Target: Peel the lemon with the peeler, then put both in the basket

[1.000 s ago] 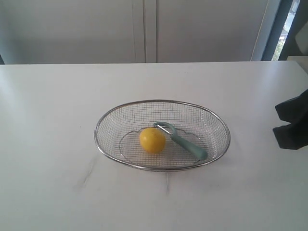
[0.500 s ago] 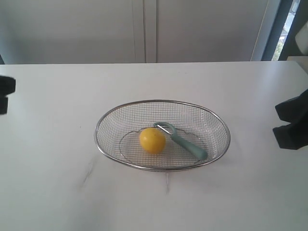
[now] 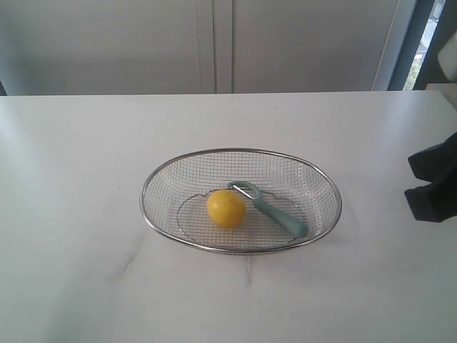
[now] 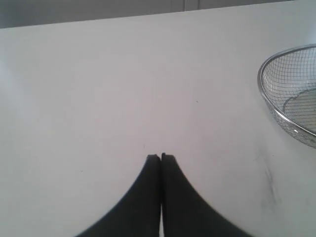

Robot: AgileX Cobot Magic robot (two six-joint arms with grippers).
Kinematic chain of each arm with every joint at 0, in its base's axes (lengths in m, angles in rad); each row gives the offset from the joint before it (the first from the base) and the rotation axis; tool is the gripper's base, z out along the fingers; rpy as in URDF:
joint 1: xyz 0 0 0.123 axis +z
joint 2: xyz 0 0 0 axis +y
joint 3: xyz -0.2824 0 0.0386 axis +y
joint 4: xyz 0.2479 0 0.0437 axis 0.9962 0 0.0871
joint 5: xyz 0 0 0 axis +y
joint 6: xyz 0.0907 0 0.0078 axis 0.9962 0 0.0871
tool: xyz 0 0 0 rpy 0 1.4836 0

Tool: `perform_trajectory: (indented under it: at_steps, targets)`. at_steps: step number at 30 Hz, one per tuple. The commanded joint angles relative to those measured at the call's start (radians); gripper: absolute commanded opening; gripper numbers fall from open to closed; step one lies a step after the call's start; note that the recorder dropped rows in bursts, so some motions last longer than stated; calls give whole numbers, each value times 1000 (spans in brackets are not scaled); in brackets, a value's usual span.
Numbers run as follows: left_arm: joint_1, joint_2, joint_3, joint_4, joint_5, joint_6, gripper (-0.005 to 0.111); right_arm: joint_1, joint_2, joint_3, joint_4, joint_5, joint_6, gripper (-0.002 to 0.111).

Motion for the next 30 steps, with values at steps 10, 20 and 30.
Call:
perform_trajectory:
  at_steps: [10,20,30]
  targets:
    - [46,-300,205,-15,-5,-5,0,-8,-2,7,-2,-5,-1,0]
    - [72,-482,205,7,108,28,0,-8,-2,7,-2,-7,-1,0]
    - [70,-510,205,65,276,33,0,-8,-2,7,-2,-10,-1,0]
